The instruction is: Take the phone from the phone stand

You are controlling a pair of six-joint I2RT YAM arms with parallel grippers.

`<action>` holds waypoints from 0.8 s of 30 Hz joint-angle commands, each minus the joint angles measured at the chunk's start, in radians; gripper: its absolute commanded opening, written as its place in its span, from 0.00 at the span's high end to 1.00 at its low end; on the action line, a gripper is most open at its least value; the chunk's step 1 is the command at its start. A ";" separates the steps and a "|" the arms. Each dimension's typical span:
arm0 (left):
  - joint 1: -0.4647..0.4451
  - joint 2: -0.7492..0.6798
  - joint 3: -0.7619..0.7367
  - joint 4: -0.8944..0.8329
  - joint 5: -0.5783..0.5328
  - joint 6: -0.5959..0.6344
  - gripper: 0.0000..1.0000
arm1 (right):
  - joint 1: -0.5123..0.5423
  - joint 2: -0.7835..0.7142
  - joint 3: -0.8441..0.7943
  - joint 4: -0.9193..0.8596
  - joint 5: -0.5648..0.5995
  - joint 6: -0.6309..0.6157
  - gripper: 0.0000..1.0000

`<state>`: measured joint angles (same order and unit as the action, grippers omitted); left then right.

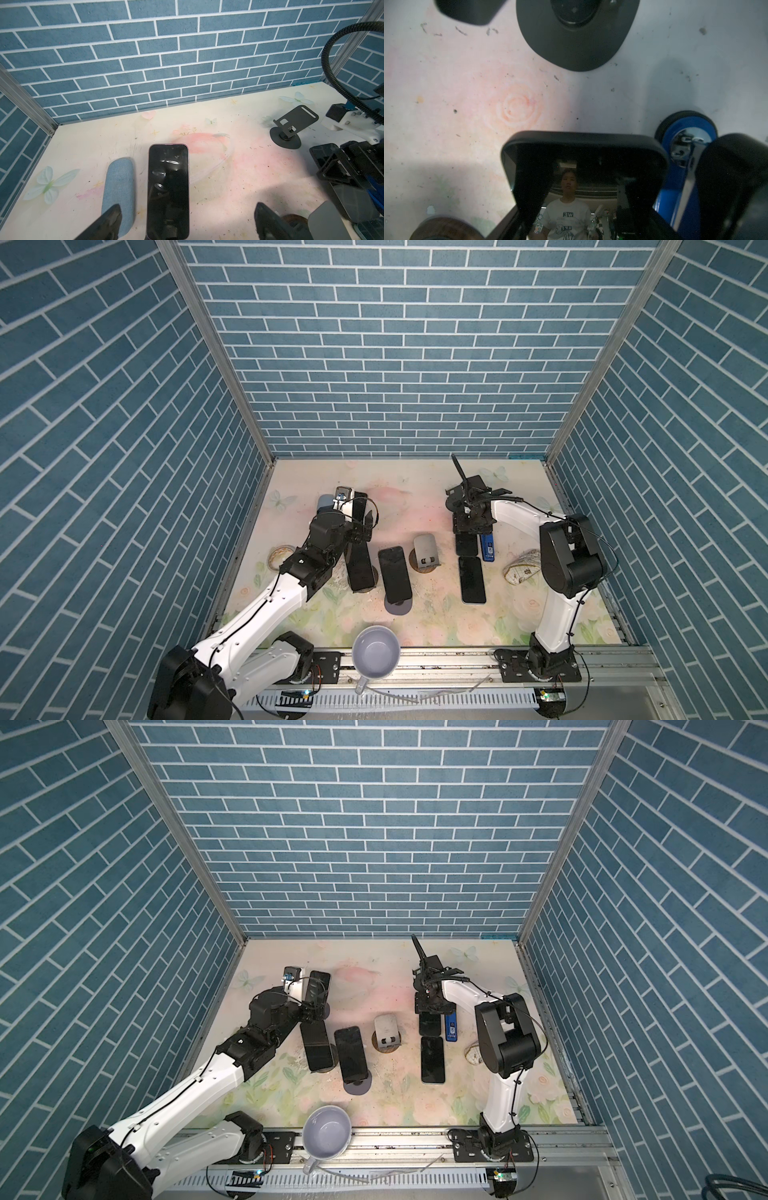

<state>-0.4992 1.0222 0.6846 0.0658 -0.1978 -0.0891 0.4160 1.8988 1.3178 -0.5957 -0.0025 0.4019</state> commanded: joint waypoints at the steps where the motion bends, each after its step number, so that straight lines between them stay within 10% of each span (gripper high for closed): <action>1: -0.006 -0.011 -0.010 0.012 -0.005 0.003 0.00 | -0.001 0.023 -0.023 -0.045 -0.013 0.031 0.45; 24: -0.006 -0.015 -0.017 0.009 -0.011 0.002 0.00 | -0.001 0.116 0.032 -0.064 0.043 0.058 0.41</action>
<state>-0.4992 1.0191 0.6781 0.0658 -0.1982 -0.0891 0.4168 1.9606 1.3296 -0.6285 0.0200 0.4232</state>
